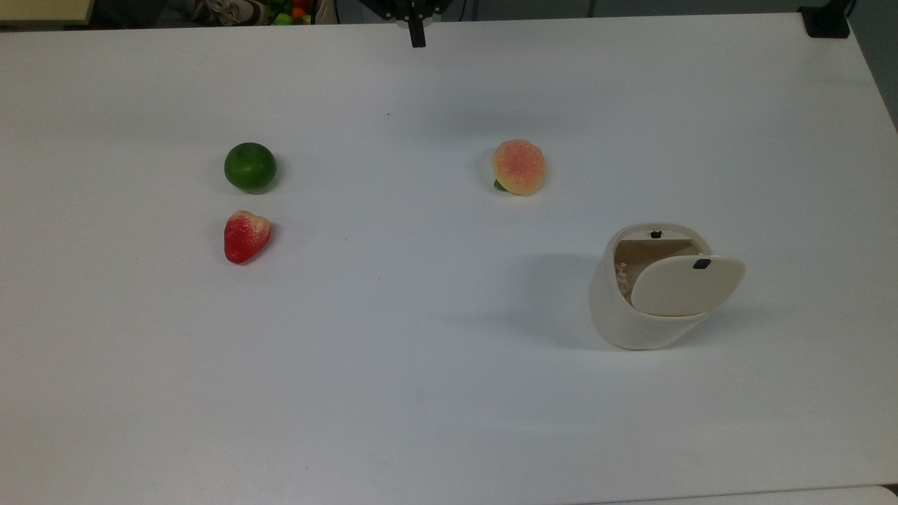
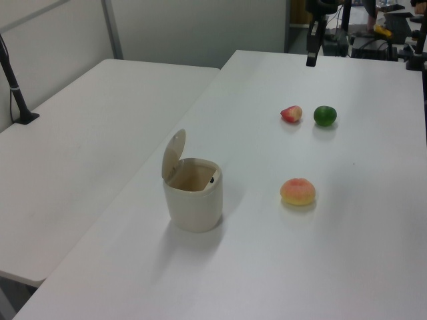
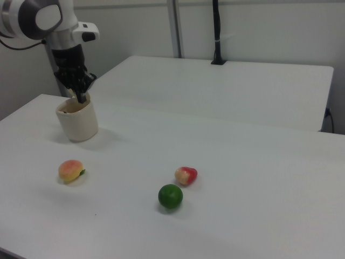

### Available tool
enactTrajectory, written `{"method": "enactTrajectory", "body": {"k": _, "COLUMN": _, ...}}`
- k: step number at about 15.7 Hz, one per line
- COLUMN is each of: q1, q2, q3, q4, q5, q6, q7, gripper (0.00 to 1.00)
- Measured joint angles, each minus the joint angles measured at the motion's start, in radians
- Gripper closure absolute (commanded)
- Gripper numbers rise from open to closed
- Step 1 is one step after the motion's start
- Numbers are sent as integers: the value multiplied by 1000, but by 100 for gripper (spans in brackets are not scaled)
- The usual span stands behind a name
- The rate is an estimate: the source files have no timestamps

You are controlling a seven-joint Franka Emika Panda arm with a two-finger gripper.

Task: Close garbage bin
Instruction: 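Move the gripper over the open lid of the cream bin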

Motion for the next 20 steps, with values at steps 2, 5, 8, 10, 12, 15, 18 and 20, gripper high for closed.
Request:
{"method": "enactTrajectory", "body": {"k": 2, "q1": 8, "q2": 2, "q3": 0, "q4": 21, "q5": 6, "q6": 1, "q7": 0, "gripper": 100}}
{"method": "enactTrajectory", "body": {"k": 5, "q1": 36, "q2": 17, "q3": 1, "q4": 65, "q5": 22, "q6": 1, "q7": 0, "gripper": 100}}
{"method": "enactTrajectory", "body": {"k": 8, "q1": 83, "q2": 58, "q3": 1, "q4": 118, "q5": 23, "q6": 37, "q7": 23, "gripper": 100}}
{"method": "enactTrajectory", "body": {"k": 10, "q1": 113, "q2": 90, "q3": 1, "q4": 142, "q5": 23, "q6": 113, "q7": 55, "gripper": 100}}
{"method": "enactTrajectory", "body": {"k": 12, "q1": 139, "q2": 121, "q3": 1, "q4": 154, "q5": 23, "q6": 200, "q7": 80, "gripper": 100}}
{"method": "enactTrajectory", "body": {"k": 15, "q1": 176, "q2": 168, "q3": 2, "q4": 174, "q5": 23, "q6": 296, "q7": 120, "gripper": 100}}
{"method": "enactTrajectory", "body": {"k": 18, "q1": 212, "q2": 226, "q3": 2, "q4": 217, "q5": 23, "q6": 384, "q7": 165, "gripper": 100}}
{"method": "enactTrajectory", "body": {"k": 20, "q1": 231, "q2": 267, "q3": 2, "q4": 241, "q5": 23, "q6": 453, "q7": 190, "gripper": 100}}
